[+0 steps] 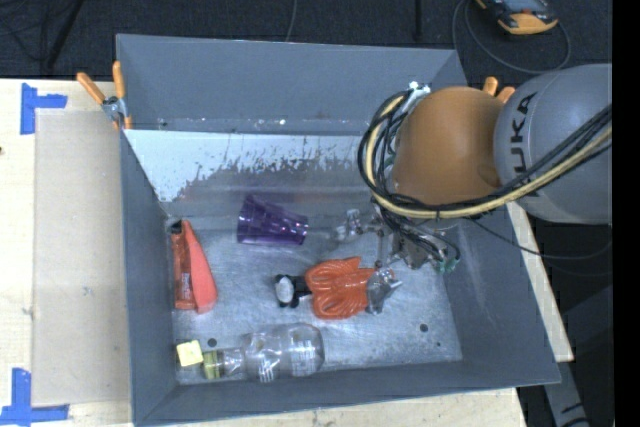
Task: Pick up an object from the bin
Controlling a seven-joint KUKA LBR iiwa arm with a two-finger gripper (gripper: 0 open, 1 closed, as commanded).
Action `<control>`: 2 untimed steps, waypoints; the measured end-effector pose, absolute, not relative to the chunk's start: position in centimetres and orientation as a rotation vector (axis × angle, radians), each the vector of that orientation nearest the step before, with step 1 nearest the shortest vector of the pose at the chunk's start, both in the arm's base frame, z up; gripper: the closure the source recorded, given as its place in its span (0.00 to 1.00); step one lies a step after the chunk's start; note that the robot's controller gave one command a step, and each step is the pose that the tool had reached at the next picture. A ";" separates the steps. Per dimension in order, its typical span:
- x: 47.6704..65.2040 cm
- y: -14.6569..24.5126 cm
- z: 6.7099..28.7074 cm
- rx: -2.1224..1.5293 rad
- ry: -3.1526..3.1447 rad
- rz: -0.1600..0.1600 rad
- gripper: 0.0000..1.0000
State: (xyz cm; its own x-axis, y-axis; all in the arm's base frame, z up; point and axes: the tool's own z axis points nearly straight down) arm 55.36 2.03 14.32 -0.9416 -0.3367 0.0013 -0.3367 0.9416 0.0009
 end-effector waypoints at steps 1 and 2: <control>56.0 1.4 7.6 0.454 -3.112 -0.001 0.00; 57.3 1.9 7.1 0.636 -3.084 -0.001 1.00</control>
Offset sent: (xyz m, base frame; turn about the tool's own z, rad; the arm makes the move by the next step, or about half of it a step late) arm 0.0176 -0.0030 -0.0732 -0.0652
